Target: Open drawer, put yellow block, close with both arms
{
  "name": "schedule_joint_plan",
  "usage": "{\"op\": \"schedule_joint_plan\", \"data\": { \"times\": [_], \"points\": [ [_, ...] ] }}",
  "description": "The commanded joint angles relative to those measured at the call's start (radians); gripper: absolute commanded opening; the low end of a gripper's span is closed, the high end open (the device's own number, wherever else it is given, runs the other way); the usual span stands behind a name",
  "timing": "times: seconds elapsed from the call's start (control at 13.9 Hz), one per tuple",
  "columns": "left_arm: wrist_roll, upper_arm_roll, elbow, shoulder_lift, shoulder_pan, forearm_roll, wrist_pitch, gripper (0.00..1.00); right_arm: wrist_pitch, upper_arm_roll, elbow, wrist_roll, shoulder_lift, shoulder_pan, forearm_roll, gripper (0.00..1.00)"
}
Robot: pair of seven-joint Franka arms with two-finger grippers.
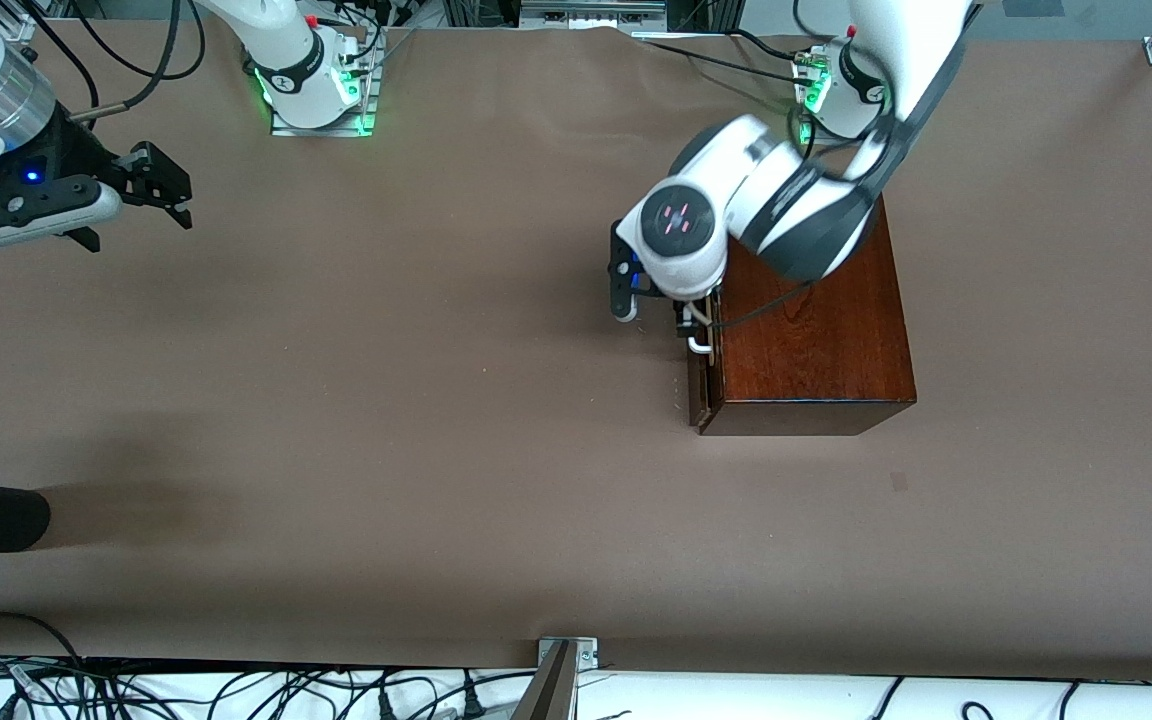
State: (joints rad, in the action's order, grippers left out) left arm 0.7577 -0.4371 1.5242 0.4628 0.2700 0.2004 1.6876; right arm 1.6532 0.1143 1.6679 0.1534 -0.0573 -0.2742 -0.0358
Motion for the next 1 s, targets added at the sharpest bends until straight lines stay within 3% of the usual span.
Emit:
{"op": "schedule_joint_plan", "data": {
  "times": [0.0,0.22,0.43,0.72,0.93],
  "points": [
    [-0.115,0.001,-0.021,-0.121,-0.044,0.01,-0.022,1.0,-0.018,-0.002,-0.014,-0.015,0.004,0.004,0.002,1.0],
    [-0.126,0.008,-0.139,-0.141,-0.109,0.01,-0.117,1.0,-0.016,0.011,-0.014,-0.014,0.008,0.006,0.002,1.0],
    [-0.17,0.041,-0.104,-0.235,-0.225,-0.042,-0.111,1.0,0.0,0.045,-0.016,-0.012,0.025,0.007,0.004,1.0],
    [-0.279,0.306,0.008,-0.377,-0.16,-0.179,-0.092,1.0,0.01,0.047,-0.014,-0.011,0.028,0.009,0.007,1.0],
    [-0.461,0.394,0.132,-0.501,-0.16,-0.191,-0.004,1.0,0.007,0.01,-0.014,0.002,0.031,0.065,0.008,1.0]
  ]
}}
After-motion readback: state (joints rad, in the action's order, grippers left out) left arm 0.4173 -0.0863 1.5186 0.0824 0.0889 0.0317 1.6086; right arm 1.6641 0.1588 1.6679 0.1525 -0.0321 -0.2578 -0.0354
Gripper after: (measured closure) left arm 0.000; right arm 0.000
